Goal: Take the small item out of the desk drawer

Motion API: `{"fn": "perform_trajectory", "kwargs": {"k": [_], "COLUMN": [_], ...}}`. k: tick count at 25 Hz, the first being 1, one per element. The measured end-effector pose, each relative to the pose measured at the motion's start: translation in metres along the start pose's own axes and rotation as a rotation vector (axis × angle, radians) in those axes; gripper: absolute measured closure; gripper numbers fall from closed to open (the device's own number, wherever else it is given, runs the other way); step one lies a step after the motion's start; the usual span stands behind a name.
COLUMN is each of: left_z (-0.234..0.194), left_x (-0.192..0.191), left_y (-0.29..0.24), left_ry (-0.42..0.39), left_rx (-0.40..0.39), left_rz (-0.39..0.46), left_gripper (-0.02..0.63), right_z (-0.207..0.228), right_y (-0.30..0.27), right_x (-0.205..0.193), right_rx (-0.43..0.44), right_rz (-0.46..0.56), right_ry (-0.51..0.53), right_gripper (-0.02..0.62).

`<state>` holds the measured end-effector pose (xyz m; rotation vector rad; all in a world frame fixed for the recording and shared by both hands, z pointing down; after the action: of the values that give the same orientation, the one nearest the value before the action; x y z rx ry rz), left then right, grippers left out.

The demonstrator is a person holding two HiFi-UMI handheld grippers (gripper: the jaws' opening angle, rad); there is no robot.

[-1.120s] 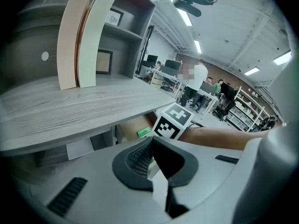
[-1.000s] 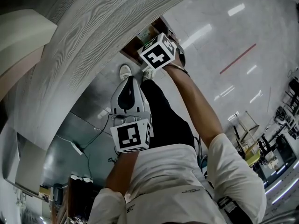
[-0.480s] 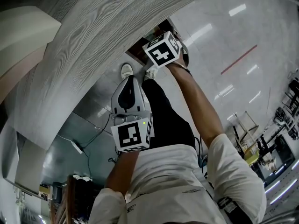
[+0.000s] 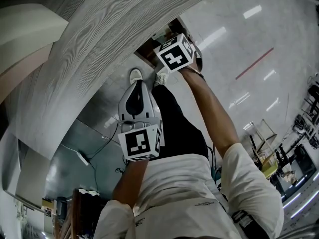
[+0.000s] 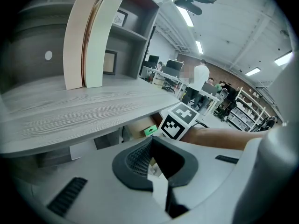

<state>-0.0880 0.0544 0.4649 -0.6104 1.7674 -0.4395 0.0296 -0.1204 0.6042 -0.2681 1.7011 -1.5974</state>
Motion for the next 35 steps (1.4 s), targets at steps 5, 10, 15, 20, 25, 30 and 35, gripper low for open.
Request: {"fn": "perform_trajectory", "kwargs": {"k": [5,10,15,20,25,30,35], "left_z": [0.001,0.007,0.012,0.019,0.023,0.029,0.041], "left_x": [0.000,0.000,0.004,0.014,0.027,0.048,0.069], "left_y": [0.010,0.022,0.035,0.051,0.062,0.068,0.081], "left_ry": [-0.017,-0.034,-0.056,-0.087,-0.090,-0.069,-0.105], "left_rx": [-0.003,-0.013,-0.020,-0.028,-0.033,-0.039,-0.062], "left_rz": [0.013,0.027,0.046,0.068,0.086,0.116,0.138], "left_gripper": [0.590,0.591,0.591,0.591,0.590,0.591,0.591], "right_z": [-0.005,-0.009,-0.012,-0.018,-0.023,-0.026,-0.039], "right_y": [0.013,0.034,0.059,0.088,0.117,0.148,0.186], "right_x": [-0.001,-0.004,-0.003,-0.004,-0.001,0.005,0.009], "right_rx": [-0.016,-0.038,-0.057,-0.071,-0.093,-0.100,-0.114], "right_rz": [0.023,0.057,0.097,0.127,0.158,0.210,0.261], "right_ry": [0.013,0.005,0.000,-0.004,-0.019,-0.047,-0.039], "right_gripper": [0.249,0.249,0.249,0.249,0.249,0.249,0.249]}}
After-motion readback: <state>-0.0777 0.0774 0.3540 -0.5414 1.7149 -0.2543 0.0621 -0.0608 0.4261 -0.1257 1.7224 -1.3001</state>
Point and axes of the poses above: the fingertips, and each gripper's own axes: y backward along the fingers, z to its right, x out of its top, the point moved 10 cm from there along y, backward along the fingers, and after that the axes turned 4 degrees about z, right-handed, at the moved point
